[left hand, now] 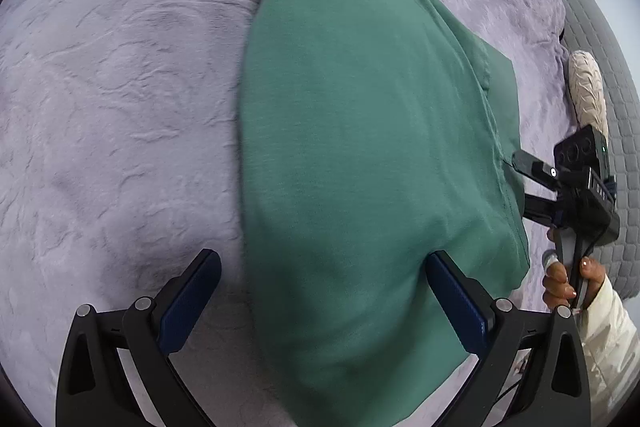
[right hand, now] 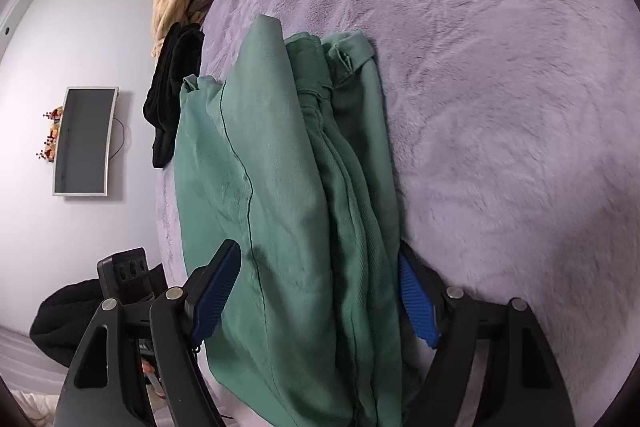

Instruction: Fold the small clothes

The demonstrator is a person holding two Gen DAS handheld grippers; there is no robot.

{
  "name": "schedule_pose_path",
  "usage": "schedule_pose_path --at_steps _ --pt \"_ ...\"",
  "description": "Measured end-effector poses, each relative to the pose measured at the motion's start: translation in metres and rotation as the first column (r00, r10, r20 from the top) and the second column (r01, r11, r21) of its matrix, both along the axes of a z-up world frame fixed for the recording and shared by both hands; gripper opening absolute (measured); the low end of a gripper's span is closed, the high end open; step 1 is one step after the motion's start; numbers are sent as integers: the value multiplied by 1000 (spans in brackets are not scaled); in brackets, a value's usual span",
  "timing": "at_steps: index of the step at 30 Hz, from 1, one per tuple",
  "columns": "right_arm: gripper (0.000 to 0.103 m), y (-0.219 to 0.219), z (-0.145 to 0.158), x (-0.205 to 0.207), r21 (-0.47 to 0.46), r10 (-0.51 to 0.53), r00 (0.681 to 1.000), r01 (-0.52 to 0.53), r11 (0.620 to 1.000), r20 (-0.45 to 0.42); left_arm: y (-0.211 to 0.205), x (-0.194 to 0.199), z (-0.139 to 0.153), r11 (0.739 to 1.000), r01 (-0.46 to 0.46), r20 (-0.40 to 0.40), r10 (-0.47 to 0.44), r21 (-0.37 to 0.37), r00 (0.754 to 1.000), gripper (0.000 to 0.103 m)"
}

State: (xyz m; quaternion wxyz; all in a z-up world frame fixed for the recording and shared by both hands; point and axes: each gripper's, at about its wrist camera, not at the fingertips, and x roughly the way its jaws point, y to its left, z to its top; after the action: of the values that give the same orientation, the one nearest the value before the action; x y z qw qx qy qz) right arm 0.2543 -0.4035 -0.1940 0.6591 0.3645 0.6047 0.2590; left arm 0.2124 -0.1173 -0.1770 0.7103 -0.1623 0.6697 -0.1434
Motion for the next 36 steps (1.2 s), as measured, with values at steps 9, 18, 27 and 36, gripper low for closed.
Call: schedule_pose_path --at_steps 9,18,27,36 --pt "38 -1 -14 6 74 -111 991 116 991 -72 -29 9 -14 998 52 -5 -52 20 999 102" --pt "22 8 35 -17 215 -163 987 162 963 -17 -4 -4 28 997 51 92 -46 -53 995 46" --pt "23 55 99 -63 242 -127 991 112 964 45 34 -39 82 992 61 158 -42 -115 987 45" --pt "23 164 84 -153 314 -108 993 120 942 -56 137 -119 112 996 73 129 -66 -50 990 46"
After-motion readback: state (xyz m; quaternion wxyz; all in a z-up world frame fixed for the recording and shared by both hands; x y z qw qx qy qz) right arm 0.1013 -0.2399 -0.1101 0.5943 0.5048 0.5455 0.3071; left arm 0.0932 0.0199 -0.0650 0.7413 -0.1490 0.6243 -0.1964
